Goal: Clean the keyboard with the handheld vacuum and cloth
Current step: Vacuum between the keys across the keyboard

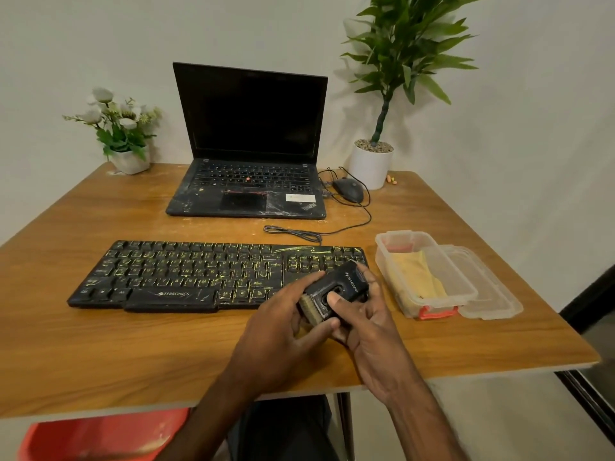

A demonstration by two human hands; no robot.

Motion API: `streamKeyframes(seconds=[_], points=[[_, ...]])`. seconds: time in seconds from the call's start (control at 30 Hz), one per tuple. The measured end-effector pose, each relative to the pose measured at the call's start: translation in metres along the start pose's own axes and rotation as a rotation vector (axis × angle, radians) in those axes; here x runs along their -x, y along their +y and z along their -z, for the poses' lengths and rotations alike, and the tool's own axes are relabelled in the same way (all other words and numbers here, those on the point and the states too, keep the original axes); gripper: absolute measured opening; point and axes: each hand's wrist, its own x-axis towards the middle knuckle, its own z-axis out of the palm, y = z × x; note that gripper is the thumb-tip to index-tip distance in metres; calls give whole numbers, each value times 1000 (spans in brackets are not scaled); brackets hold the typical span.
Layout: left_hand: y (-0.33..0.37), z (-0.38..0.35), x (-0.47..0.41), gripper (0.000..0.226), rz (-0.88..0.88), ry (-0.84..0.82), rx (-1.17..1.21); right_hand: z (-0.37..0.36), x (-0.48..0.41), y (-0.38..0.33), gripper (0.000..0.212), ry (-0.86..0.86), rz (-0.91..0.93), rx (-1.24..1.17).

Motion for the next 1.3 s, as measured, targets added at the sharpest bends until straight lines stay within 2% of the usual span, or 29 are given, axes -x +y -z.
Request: streamKeyframes(seconds=[0.1,0.23,0.37,0.43,0.5,0.6,0.73,1.13,1.3], points=[[5,4,4,93,6,9,-45,1,0,0,73,16,46,2],[11,23,-13,67,22,91,-148,8,-6,-7,75,97,173,41],[-2,47,-59,68,9,-104,-482,13,-9,-9,77,143,252,99],[-8,51,-83,79,-32,-240,-647,15,-8,-7,78,152,252,94],[-12,50,-104,109,-34,-419,-791,16,-9,-6,79,155,236,88],[-14,46,-127,139,115,-657,-792,16,-10,-7,79,165,204,71],[-12,35,-135,153,217,-775,-767,18,-10,-8,62,147,185,8],[-2,50,-85,146,238,-714,-845,22,-11,-9,67,130,193,-83],[-4,44,-54,136,124,-584,-872,20,-11,-8,65,158,195,-62]])
